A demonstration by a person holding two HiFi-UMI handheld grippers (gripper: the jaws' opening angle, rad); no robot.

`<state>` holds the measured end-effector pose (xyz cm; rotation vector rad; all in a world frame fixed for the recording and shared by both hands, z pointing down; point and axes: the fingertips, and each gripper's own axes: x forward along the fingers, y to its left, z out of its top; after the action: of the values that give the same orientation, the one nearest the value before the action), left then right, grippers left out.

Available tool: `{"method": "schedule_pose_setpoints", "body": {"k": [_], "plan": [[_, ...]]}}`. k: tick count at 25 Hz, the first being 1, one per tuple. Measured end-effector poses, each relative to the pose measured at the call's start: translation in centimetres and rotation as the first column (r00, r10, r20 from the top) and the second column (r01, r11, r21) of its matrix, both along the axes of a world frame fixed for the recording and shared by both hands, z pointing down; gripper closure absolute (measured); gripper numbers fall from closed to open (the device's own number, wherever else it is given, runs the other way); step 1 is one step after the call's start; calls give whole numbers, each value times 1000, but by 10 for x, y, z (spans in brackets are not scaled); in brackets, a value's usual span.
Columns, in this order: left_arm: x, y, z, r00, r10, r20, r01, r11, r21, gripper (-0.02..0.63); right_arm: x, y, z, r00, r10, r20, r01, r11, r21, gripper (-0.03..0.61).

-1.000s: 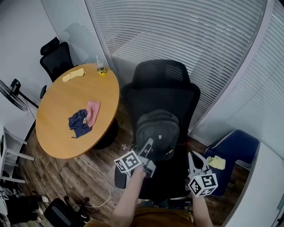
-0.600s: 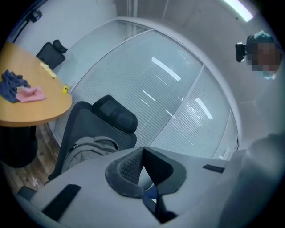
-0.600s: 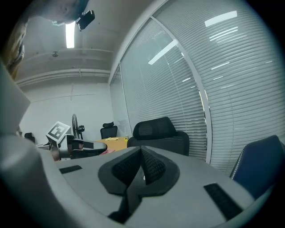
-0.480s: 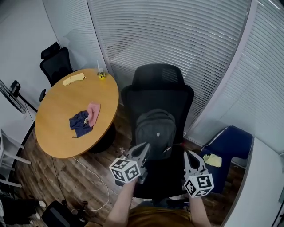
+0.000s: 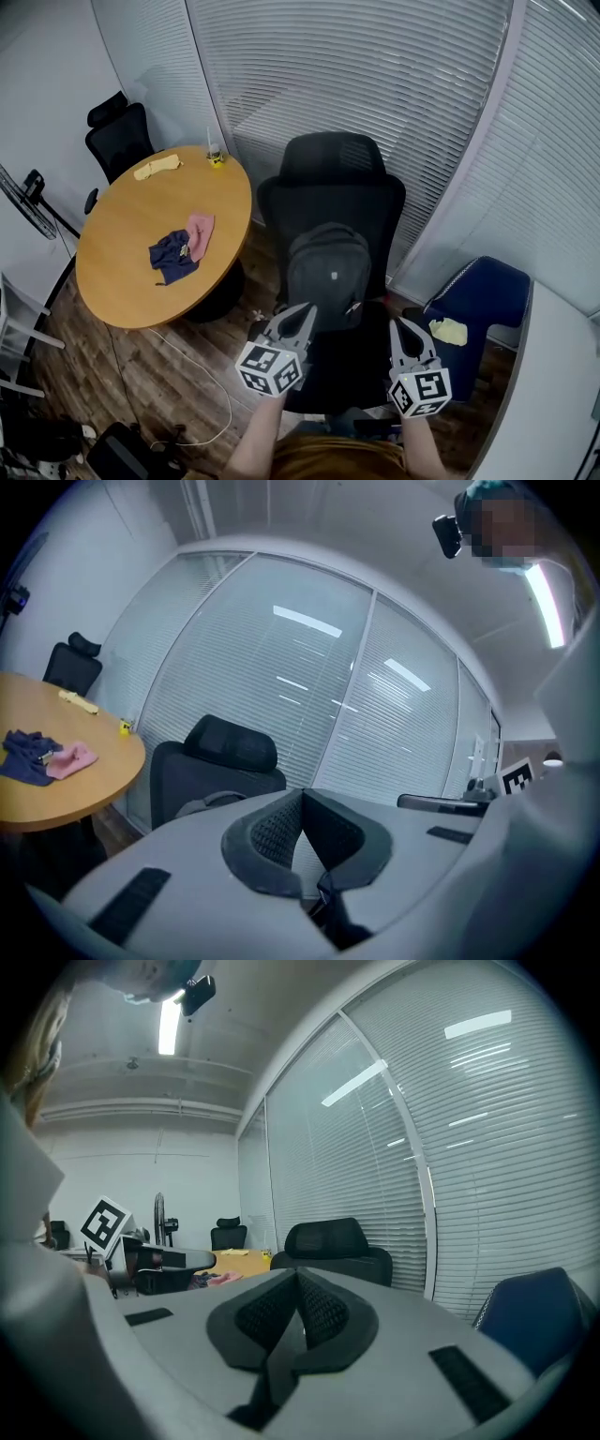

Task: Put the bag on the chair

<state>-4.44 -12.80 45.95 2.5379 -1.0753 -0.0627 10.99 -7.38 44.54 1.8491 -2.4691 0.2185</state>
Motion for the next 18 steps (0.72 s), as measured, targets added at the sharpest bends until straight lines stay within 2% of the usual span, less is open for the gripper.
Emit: {"method": "schedule_pose_setpoints", "body": {"k": [6, 18], "plan": [[-12, 2, -6, 997, -56, 47, 55, 998, 29, 591, -11, 3, -2, 1000, -12, -3, 12, 1000, 4, 568], [-19, 6, -3, 997, -66, 32, 65, 998, 20, 591, -15, 6, 0, 1000, -13, -16, 13, 1000, -10, 568]]}}
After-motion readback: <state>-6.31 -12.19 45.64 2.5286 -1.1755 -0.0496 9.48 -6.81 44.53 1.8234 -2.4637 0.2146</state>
